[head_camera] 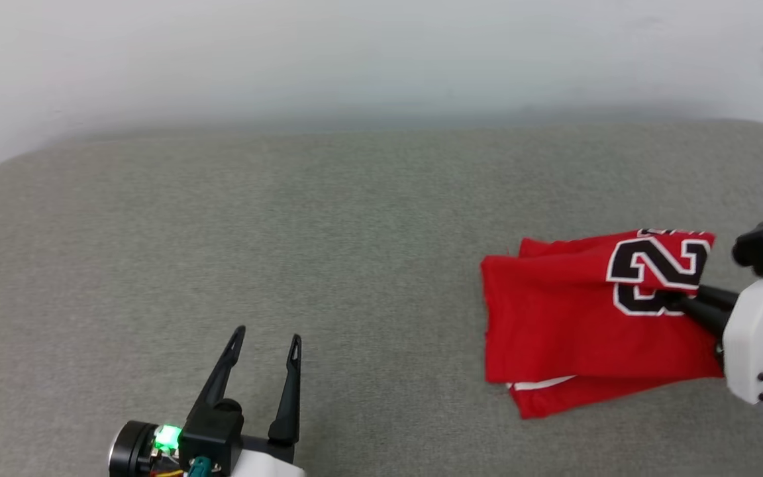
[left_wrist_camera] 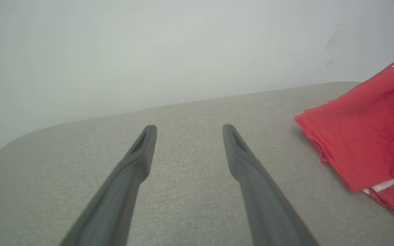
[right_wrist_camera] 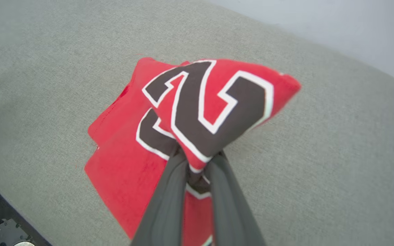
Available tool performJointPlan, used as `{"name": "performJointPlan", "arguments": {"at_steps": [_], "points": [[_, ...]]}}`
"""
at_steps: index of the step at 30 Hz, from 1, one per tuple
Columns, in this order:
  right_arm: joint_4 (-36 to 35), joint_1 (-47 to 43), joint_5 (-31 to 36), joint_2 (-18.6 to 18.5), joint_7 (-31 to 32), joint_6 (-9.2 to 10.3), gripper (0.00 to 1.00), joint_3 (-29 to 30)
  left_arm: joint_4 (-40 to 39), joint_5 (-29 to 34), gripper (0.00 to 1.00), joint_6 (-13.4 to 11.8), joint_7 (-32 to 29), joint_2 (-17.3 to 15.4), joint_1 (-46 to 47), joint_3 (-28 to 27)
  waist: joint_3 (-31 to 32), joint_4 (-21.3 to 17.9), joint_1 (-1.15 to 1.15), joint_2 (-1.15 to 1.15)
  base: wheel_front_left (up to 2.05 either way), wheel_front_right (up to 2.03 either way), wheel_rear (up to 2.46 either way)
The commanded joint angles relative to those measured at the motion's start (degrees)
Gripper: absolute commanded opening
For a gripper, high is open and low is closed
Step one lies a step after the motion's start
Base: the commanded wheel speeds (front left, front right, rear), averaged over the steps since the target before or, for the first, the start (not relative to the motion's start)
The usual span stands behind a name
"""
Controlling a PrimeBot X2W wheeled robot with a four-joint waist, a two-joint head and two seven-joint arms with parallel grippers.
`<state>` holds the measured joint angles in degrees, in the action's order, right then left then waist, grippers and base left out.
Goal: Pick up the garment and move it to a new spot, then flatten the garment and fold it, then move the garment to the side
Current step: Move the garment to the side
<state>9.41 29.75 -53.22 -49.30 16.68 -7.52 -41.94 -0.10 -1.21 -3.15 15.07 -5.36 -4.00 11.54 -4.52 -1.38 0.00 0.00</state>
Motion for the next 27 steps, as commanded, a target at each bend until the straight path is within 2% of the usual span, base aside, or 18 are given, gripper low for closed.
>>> {"name": "performJointPlan", "arguments": {"at_steps": [1,7,13,20,27], "points": [[0.51,1.45,0.89,-0.56,0.24,0.07,0.00,0.57,-0.71,0.37,1.00,-0.04,0.12,-0.24,1.17,-0.31,-2.56,-2.32,0.00,0.00,0.00,0.00,0.00],[5.59,5.22,2.93,-5.39,0.31,0.08,0.00,3.65,-3.44,1.34,1.00,0.42,0.11,-1.49,4.79,-0.63,-9.19,-3.68,0.00,0.00,0.00,0.00,0.00],[12.60,9.22,5.43,-8.98,-0.09,0.08,0.00,6.32,-5.76,1.82,1.00,0.83,0.12,-2.48,8.11,-0.49,-14.37,-2.67,0.00,0.00,0.00,0.00,0.00],[25.28,14.62,10.23,-11.35,-1.15,0.08,0.00,10.24,-8.24,2.35,1.00,0.26,0.12,-2.90,11.51,0.12,-19.93,-0.06,0.00,0.00,0.00,0.00,0.00],[34.71,18.68,13.99,-11.22,-2.57,0.08,0.00,13.79,-9.64,2.30,1.00,-0.47,0.12,-3.03,12.85,0.68,-22.27,1.79,0.00,0.00,0.00,0.00,0.00]]}}
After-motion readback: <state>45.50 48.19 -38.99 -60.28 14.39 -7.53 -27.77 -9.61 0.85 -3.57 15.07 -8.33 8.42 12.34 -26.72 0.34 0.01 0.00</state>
